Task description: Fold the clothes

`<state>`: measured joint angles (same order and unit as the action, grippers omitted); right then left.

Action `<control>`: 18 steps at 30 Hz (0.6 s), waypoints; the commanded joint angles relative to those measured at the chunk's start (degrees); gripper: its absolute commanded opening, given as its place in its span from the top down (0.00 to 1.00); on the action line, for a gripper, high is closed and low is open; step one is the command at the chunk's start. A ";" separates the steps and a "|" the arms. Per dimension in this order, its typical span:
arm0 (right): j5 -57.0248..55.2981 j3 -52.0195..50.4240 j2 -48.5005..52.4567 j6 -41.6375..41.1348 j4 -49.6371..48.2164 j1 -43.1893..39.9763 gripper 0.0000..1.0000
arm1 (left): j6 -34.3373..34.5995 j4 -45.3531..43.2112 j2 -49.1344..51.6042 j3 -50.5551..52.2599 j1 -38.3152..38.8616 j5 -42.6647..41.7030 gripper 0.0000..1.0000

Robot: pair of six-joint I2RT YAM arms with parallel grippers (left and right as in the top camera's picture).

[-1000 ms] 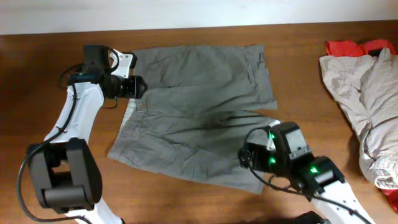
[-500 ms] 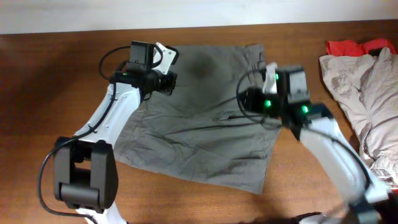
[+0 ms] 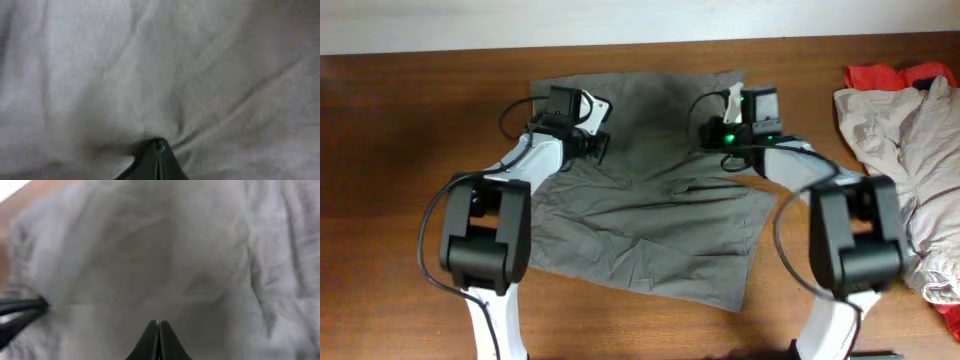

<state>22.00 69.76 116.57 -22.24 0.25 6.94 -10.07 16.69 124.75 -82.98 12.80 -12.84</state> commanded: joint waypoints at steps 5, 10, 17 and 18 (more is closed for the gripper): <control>-3.41 0.76 9.14 0.59 -9.46 -1.51 0.96 | -0.35 0.52 2.93 -0.37 -0.09 0.74 1.00; -10.01 0.76 12.09 0.61 -7.89 -5.55 0.96 | -0.35 2.91 2.93 -0.37 -0.09 4.33 1.00; -11.34 0.83 12.04 1.03 -3.34 -15.39 0.96 | -0.33 6.16 2.97 -0.37 -0.33 8.44 0.99; -11.02 0.83 12.04 1.03 -2.71 -16.39 0.96 | -0.33 6.36 2.97 -0.37 -0.46 8.44 1.00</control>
<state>19.62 72.36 124.99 -22.04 -6.09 -2.76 -10.07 20.60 125.16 -84.64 13.13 -9.37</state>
